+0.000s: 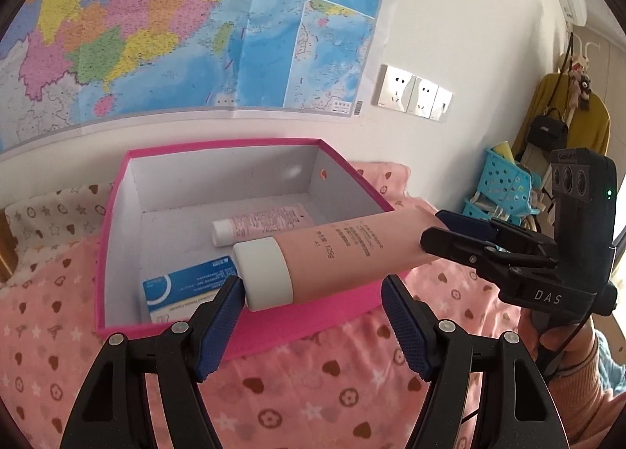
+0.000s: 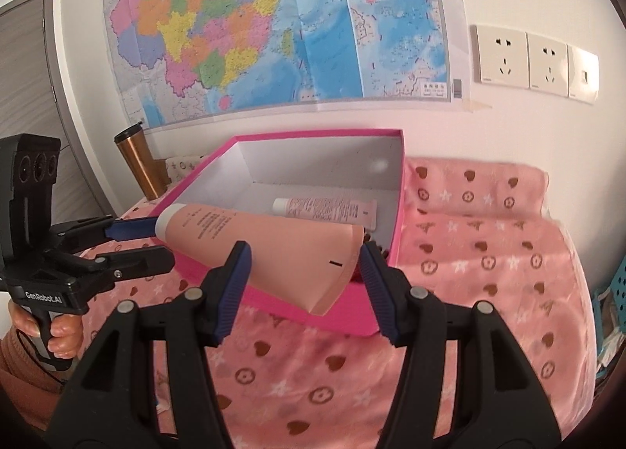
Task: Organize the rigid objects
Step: 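Lift the lotion tube with the right gripper over the magenta box, then lower the lotion tube into the box and open the right gripper, then move the right gripper to the blue-and-white medicine box and grasp it, then lift the medicine box with the right gripper toward the magenta box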
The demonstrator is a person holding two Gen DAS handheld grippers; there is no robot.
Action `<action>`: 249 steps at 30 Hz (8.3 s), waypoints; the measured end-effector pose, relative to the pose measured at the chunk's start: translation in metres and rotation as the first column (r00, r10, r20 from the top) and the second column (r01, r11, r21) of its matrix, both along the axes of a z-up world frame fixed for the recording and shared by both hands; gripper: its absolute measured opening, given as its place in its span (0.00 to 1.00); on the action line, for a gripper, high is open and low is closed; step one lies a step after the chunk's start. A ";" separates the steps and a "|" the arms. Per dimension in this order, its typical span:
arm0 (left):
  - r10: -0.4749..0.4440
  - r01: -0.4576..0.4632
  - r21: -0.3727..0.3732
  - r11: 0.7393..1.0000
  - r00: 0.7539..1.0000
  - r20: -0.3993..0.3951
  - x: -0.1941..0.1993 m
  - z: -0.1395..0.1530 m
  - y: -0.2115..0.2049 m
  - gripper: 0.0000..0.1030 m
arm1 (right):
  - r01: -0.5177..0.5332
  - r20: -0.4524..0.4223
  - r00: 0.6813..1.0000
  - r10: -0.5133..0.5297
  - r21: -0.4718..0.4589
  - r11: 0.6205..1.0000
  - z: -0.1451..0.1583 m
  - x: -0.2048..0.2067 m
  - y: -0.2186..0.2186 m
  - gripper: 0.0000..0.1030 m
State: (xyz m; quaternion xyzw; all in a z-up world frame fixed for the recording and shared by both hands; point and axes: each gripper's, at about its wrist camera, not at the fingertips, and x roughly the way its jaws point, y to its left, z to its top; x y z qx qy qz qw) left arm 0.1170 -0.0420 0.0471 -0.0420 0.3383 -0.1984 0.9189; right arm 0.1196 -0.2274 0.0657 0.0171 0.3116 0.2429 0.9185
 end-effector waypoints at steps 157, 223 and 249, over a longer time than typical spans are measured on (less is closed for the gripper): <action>0.081 -0.080 0.014 0.997 0.978 -0.195 -0.099 -0.072 0.056 0.47 | -0.274 -0.307 0.901 0.306 0.143 0.951 -0.087 -0.048 0.076 0.41; 0.082 -0.081 0.021 0.997 0.995 -0.058 -0.084 -0.031 0.054 0.48 | -0.275 -0.188 0.938 0.292 0.108 0.955 -0.052 -0.037 0.073 0.42; 0.067 -0.066 0.043 0.997 0.998 -0.018 -0.073 -0.021 0.047 0.48 | -0.257 -0.144 0.951 0.272 0.112 0.960 -0.039 -0.028 0.066 0.42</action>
